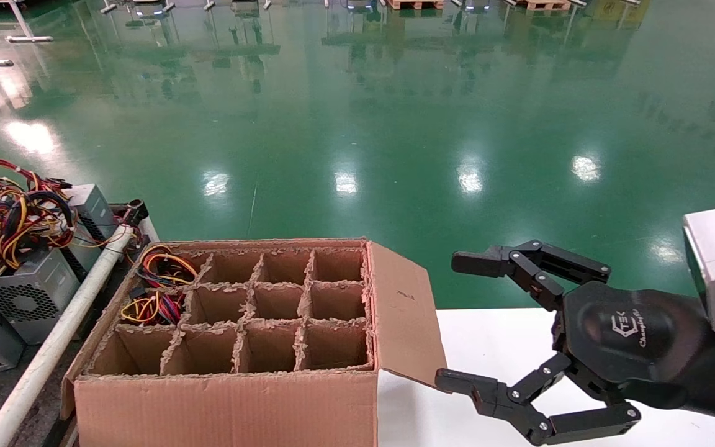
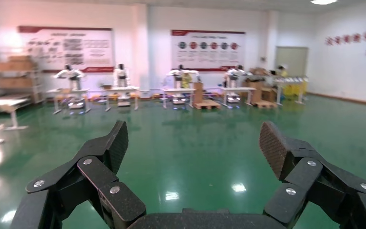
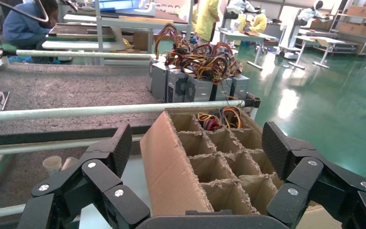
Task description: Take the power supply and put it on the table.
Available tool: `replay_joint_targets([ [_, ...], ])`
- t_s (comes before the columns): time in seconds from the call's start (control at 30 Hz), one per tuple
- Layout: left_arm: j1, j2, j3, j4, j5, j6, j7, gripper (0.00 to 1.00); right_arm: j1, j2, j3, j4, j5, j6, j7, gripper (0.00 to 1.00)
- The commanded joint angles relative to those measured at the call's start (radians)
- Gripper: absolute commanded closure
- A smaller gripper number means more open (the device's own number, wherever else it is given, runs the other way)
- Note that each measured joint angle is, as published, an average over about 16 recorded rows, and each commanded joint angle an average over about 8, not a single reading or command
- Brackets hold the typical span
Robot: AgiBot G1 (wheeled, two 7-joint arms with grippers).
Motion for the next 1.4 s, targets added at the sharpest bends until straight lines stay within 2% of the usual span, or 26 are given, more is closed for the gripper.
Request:
replay_joint_targets([
  [0.03,0.053,0.0,-0.005,-0.059,-0.024,0.018,-0.009,0.0,0.0,0.0,0.0,0.0,0.0,0.0,0.0,0.0],
  [1.4,1.13,-0.005,-0.112,-1.276,-0.516,0.382,-0.196,0.0,0.0,0.0,0.0,0.0,0.0,0.0,0.0,0.0],
])
